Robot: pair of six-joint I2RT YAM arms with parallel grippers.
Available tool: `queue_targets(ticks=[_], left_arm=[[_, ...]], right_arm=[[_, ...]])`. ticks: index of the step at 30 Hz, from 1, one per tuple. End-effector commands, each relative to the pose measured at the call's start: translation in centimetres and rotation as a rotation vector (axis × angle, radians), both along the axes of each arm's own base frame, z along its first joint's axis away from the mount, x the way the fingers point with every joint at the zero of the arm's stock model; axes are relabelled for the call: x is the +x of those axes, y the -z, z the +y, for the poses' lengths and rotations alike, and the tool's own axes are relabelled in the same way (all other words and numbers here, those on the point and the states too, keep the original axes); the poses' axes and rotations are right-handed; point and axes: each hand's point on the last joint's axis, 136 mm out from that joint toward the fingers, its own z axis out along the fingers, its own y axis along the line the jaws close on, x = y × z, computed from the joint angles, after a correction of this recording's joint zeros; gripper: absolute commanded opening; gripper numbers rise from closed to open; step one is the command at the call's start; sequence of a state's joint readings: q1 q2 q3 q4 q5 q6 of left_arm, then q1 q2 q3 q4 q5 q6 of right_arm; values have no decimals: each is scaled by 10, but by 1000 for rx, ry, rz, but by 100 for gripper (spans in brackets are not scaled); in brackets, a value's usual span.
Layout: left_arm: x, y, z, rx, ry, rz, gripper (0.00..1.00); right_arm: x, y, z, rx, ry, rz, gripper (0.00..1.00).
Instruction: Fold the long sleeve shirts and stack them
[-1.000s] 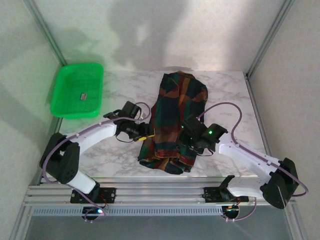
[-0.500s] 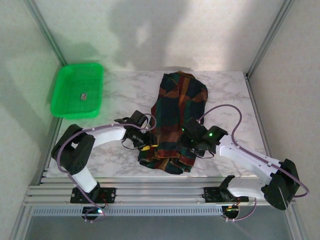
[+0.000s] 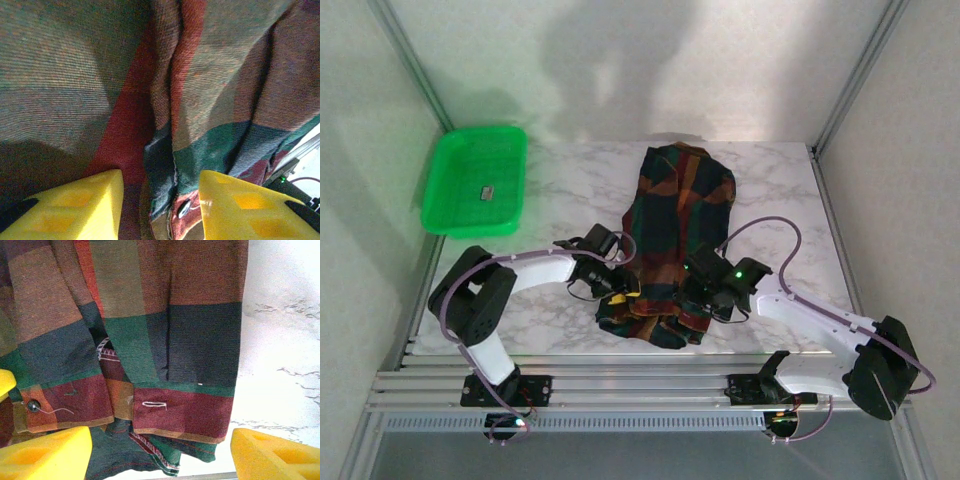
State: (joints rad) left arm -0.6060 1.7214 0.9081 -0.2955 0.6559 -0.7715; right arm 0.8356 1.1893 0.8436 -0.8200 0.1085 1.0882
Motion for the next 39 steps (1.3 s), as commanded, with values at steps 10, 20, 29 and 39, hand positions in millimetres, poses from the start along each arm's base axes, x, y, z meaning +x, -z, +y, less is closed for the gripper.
queue_targets(ticks=[10, 20, 29, 39], left_arm=[[14, -21, -27, -57, 12, -14, 41], [7, -8, -26, -25, 28, -8, 26], [18, -47, -7, 59, 102, -180, 0], [11, -96, 9, 8, 82, -296, 0]], right_arm=[[-9, 7, -11, 4, 36, -9, 74], [-17, 10, -22, 8, 58, -8, 73], [-17, 2, -29, 18, 84, -36, 74], [-10, -4, -25, 9, 69, -45, 74]])
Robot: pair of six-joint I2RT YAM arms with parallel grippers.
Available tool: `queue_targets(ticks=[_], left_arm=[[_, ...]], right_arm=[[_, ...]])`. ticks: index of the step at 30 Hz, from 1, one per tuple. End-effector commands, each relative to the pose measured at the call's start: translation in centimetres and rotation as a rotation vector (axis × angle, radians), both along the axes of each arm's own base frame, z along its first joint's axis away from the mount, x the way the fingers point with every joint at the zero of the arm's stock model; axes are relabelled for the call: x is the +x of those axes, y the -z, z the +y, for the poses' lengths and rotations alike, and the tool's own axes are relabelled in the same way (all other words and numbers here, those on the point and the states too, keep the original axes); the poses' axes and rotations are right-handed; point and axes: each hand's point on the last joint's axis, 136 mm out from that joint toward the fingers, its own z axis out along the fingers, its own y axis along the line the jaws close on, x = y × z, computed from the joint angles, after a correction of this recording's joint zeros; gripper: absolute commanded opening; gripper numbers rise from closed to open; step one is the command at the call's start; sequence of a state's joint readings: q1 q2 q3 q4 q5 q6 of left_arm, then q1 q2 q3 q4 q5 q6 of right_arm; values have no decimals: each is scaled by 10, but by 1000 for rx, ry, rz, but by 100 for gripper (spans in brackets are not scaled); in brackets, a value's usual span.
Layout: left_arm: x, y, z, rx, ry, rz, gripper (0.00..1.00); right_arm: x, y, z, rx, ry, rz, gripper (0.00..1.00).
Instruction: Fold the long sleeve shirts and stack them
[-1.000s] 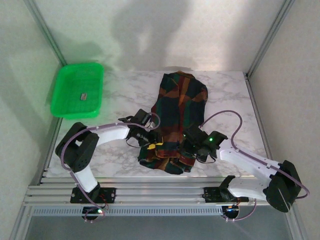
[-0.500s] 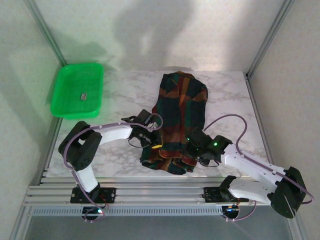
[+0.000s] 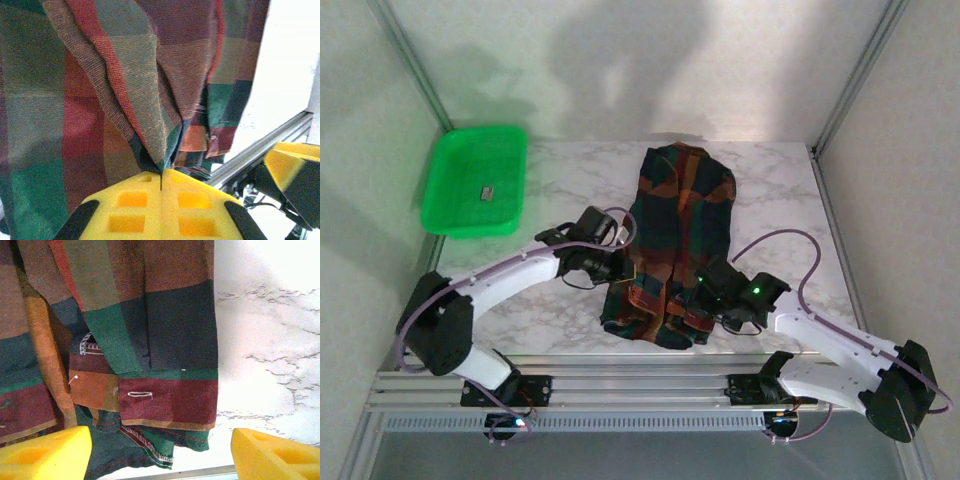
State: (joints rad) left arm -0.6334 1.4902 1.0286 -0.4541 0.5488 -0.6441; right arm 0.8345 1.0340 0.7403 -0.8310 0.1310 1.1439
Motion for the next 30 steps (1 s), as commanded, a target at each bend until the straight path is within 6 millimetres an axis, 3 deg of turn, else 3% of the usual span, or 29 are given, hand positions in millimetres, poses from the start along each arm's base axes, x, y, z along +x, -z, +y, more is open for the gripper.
queue_targets(ticks=[1, 8, 13, 19, 25, 30], left_arm=[[-7, 2, 14, 33, -2, 0, 0], [-24, 33, 25, 34, -31, 65, 0], [-19, 27, 29, 48, -30, 31, 0], [-27, 49, 32, 67, -19, 75, 0], [-24, 56, 27, 61, -6, 85, 0], [-31, 82, 51, 198, -36, 122, 4]], right_arm=[[6, -6, -2, -22, 8, -9, 74], [12, -6, 8, -22, -21, -3, 74], [13, -6, 10, -35, -26, 5, 74], [15, -9, 8, -34, -11, -6, 74], [15, -6, 6, -60, -7, 23, 74], [18, 2, 16, -65, -28, 53, 73]])
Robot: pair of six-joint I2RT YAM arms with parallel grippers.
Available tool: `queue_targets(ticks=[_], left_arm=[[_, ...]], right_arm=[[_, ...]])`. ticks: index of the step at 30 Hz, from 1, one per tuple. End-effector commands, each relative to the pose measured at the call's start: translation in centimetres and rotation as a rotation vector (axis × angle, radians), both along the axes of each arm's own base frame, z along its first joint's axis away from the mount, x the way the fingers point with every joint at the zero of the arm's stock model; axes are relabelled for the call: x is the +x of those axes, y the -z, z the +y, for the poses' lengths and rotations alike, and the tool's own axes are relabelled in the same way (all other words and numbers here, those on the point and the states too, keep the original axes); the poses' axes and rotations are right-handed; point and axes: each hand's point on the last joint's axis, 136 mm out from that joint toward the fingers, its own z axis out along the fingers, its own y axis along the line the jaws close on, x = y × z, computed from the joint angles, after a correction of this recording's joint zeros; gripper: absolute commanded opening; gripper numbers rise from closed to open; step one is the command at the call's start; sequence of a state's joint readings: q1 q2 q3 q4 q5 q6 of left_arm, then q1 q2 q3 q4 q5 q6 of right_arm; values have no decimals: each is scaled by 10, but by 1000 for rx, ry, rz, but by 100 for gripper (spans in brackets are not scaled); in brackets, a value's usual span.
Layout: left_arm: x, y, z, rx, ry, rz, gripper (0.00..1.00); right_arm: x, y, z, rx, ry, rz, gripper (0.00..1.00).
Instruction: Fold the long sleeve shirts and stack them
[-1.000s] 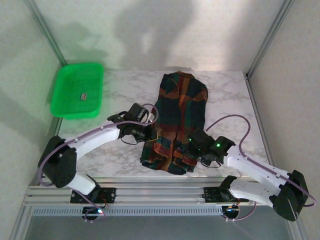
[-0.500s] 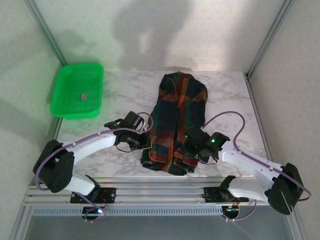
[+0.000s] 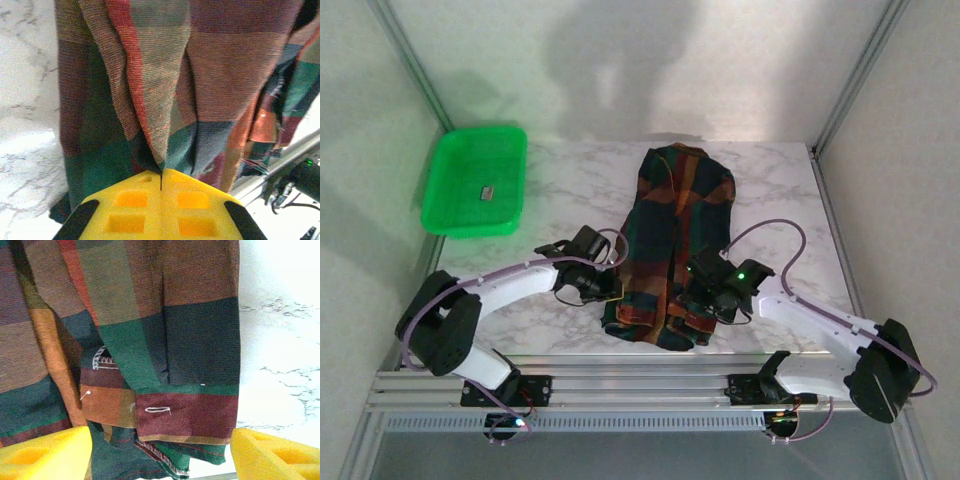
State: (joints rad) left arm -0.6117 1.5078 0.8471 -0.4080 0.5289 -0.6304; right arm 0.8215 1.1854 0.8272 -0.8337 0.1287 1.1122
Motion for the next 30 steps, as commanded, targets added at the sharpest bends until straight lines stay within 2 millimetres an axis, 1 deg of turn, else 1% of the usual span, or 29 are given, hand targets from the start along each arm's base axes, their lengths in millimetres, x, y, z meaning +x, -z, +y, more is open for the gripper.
queue_targets(ticks=[1, 3, 4, 5, 6, 8, 9, 10, 11, 12, 14, 15, 19, 23, 25, 27, 30], left_arm=[[-4, 17, 22, 101, -20, 12, 10], [-2, 10, 19, 79, -24, -1, 27], [0, 6, 19, 71, -29, -11, 37], [2, 0, 17, 58, -30, -23, 48], [4, -8, 16, 46, -33, -37, 56], [9, -23, 20, 44, -50, -74, 68], [11, -28, 26, 53, -67, -89, 73], [12, -29, 33, 62, -84, -96, 76], [13, -29, 41, 66, -99, -97, 83], [13, -27, 47, 59, -106, -95, 85], [10, -22, 51, 27, -98, -86, 86], [7, -19, 49, 4, -79, -82, 87], [0, -15, 34, -82, -19, -66, 90], [-1, -9, 26, -119, -11, -52, 92], [-4, -3, 21, -138, -7, -27, 92], [-7, 3, 16, -141, 0, -9, 92], [-9, 6, 4, -167, 7, 14, 92]], right_arm=[[6, -1, 8, -6, -18, 14, 73], [10, 1, 16, -14, -41, 26, 72], [12, 3, 18, -25, -51, 34, 72], [13, 5, 20, -43, -59, 48, 71], [15, 8, 24, -57, -69, 61, 70], [18, 12, 33, -74, -94, 75, 69], [19, 13, 36, -90, -99, 85, 68], [18, 14, 36, -113, -94, 91, 68], [19, 14, 36, -128, -84, 86, 68], [19, 12, 37, -123, -75, 75, 68], [16, 9, 40, -83, -52, 57, 70], [14, 7, 37, -71, -32, 52, 72], [-6, 6, 12, -56, 35, 59, 76], [-32, 22, -6, 25, 114, 88, 80], [-41, 34, -12, 87, 164, 85, 85], [-45, 41, -16, 156, 216, 68, 88], [-49, 50, -20, 218, 269, 54, 89]])
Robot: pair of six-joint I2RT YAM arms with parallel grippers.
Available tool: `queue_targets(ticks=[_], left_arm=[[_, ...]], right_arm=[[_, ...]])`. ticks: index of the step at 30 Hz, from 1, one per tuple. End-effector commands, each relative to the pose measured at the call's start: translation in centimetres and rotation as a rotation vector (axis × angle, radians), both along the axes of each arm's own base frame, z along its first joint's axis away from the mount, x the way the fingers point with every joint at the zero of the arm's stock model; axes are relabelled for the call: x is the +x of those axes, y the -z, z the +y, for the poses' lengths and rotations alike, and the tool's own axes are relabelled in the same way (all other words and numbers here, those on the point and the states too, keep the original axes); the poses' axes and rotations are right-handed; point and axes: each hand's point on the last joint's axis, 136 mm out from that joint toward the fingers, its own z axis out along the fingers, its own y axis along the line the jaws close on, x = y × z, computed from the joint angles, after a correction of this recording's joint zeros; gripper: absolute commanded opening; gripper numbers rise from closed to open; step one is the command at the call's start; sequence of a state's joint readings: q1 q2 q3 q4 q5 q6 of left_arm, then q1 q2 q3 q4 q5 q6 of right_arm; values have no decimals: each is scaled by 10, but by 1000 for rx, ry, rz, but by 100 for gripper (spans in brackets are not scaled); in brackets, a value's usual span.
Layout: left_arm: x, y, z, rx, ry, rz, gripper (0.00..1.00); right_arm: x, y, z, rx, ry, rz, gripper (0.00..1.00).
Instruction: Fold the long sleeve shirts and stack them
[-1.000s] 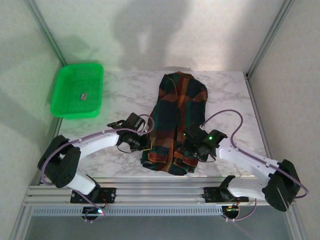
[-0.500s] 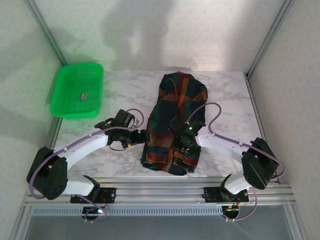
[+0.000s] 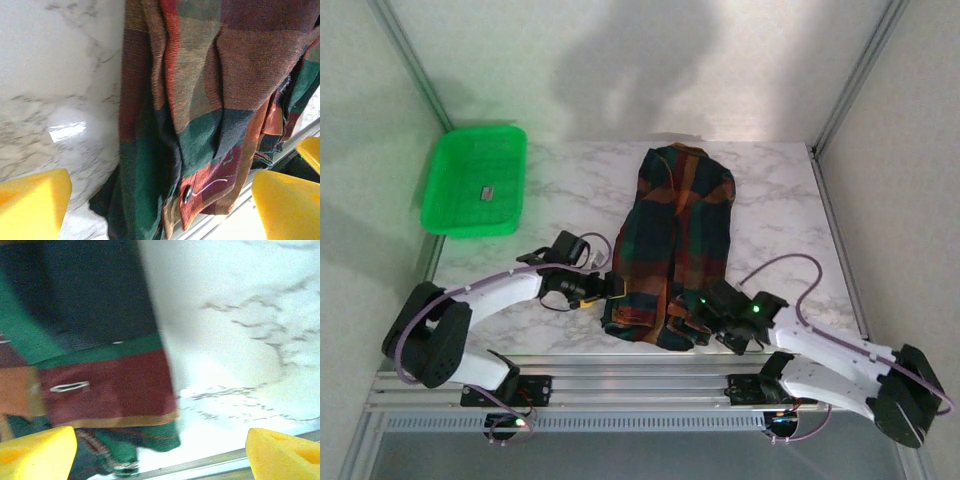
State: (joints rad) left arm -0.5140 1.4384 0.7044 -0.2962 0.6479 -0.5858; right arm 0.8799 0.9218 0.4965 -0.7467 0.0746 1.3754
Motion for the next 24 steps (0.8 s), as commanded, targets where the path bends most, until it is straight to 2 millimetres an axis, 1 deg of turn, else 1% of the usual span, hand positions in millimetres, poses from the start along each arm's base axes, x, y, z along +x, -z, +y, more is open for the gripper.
queue_targets(ticks=[1, 2, 5, 10, 13, 15, 16, 19, 22, 24], left_arm=[[-4, 3, -18, -62, 21, 24, 92], [-5, 7, -20, -55, 22, 35, 92], [-7, 17, -20, -24, 22, 56, 92], [-9, 25, -26, -19, 30, 72, 91], [-6, 28, -31, -16, 29, 77, 88], [-2, 26, -37, -24, 30, 71, 86], [1, 24, -39, -26, 29, 66, 84], [7, 20, -43, -28, 22, 60, 82], [10, 23, -45, -18, 11, 71, 78], [12, 24, -47, -17, 10, 78, 77]], right_arm=[[5, 0, 10, 115, 107, -22, 88], [1, 10, 8, 113, 113, -6, 89], [4, 17, 18, 162, 125, -5, 88], [18, 14, 38, 229, 122, -33, 88], [20, 19, 42, 234, 129, -25, 87], [23, 16, 45, 240, 128, -36, 86], [24, 11, 46, 246, 122, -45, 86], [24, -1, 40, 226, 124, -60, 86], [22, -6, 31, 228, 151, -70, 86], [20, -5, 26, 235, 171, -72, 86]])
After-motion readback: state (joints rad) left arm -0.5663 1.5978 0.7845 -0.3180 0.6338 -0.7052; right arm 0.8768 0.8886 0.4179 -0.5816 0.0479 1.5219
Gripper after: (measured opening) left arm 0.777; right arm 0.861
